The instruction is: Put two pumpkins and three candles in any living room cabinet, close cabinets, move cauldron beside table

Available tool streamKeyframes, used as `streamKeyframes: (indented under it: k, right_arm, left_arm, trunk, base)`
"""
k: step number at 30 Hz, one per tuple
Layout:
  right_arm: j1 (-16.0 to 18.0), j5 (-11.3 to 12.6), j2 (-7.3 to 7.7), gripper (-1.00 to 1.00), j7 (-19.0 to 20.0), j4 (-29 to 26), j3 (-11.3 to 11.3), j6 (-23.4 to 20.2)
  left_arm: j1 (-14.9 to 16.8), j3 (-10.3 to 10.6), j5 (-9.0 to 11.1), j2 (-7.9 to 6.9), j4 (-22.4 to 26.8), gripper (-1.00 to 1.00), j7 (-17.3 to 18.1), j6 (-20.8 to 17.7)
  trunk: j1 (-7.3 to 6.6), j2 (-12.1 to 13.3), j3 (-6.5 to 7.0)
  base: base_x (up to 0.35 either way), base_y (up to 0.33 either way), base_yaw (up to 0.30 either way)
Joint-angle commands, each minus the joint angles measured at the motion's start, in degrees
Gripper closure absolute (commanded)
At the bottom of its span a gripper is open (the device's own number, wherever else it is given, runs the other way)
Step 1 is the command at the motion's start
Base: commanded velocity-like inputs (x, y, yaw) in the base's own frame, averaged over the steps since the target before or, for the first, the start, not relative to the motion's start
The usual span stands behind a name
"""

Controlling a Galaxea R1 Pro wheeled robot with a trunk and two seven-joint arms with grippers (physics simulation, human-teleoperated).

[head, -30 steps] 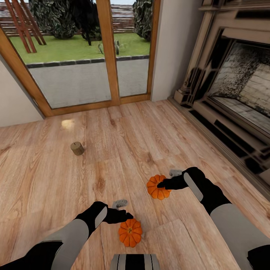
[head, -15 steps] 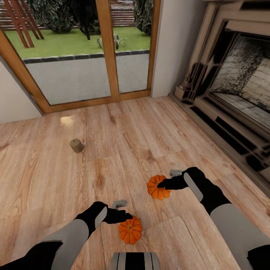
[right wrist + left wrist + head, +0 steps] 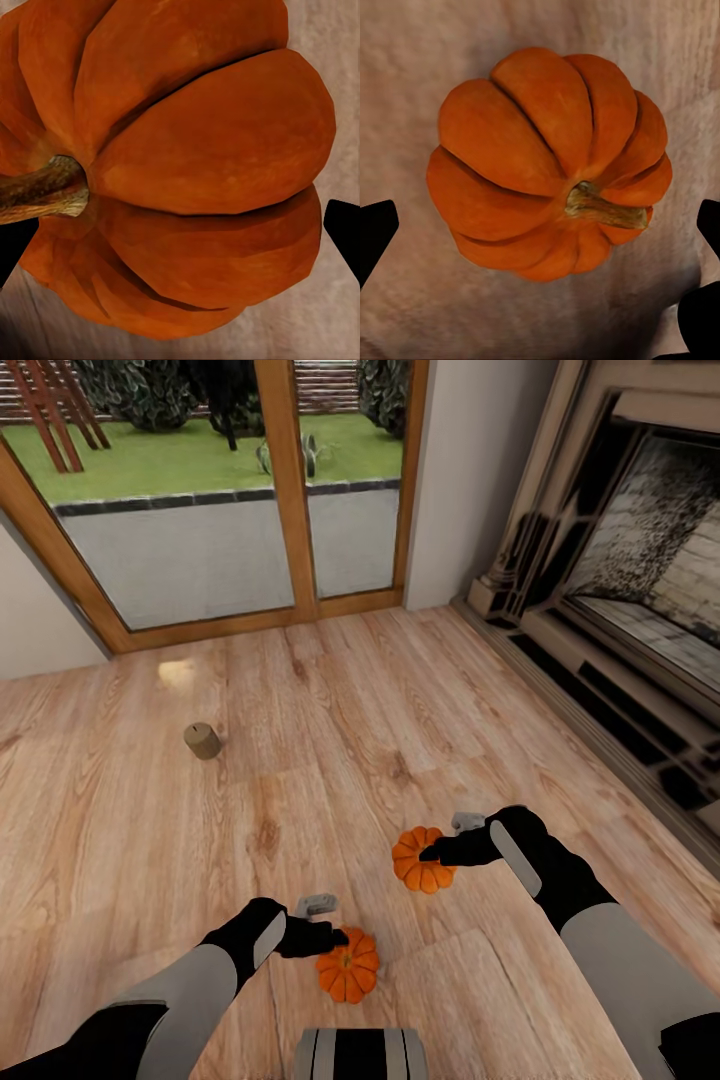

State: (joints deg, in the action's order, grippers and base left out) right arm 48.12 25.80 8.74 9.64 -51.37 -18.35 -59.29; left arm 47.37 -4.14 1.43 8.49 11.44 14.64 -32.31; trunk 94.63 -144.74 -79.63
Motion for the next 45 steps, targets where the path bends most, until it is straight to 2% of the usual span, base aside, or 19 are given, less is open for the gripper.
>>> streamKeyframes:
  k: [1, 19, 31, 39, 45]
  right_arm:
    - [0.0, -0.5, 0.05, 1.00, 0.6, -0.1, -0.1, -0.1]
    - [0.0, -0.5, -0.24, 1.00, 0.5, 0.0, -0.1, -0.1]
    - [0.0, -0.6, -0.85, 1.00, 0.3, 0.0, -0.2, -0.1]
    - [0.0, -0.6, -1.56, 1.00, -0.1, 0.1, -0.2, -0.1]
    - [0.0, -0.6, -1.68, 1.00, -0.1, 0.1, -0.2, -0.1]
  left_arm:
    - [0.0, -0.4, 0.1, 0.03, 0.1, -1.00, 0.0, -0.5]
    - [0.0, -0.4, 0.2, 0.02, 0.1, -1.00, 0.3, -0.4]
    - [0.0, -0.3, 0.2, -0.01, 0.1, -1.00, 0.6, -0.3]
    - [0.0, -0.4, 0.2, -0.01, 0.2, -1.00, 0.6, -0.2]
    - [0.0, -0.4, 0.2, -0.04, 0.2, -1.00, 0.6, -0.2]
  trunk:
    - [0.01, 0.0, -0.27]
    - [0.47, -0.3, -4.25]
    - [0.47, -0.3, -4.25]
    - [0.68, -0.4, -6.03]
    - [0.68, -0.4, -6.03]
  base:
    - [0.000, 0.000, 0.000]
    - [0.000, 0.000, 0.000]
    - [0.000, 0.000, 0.000]
    - [0.000, 0.000, 0.000]
    - [0.000, 0.000, 0.000]
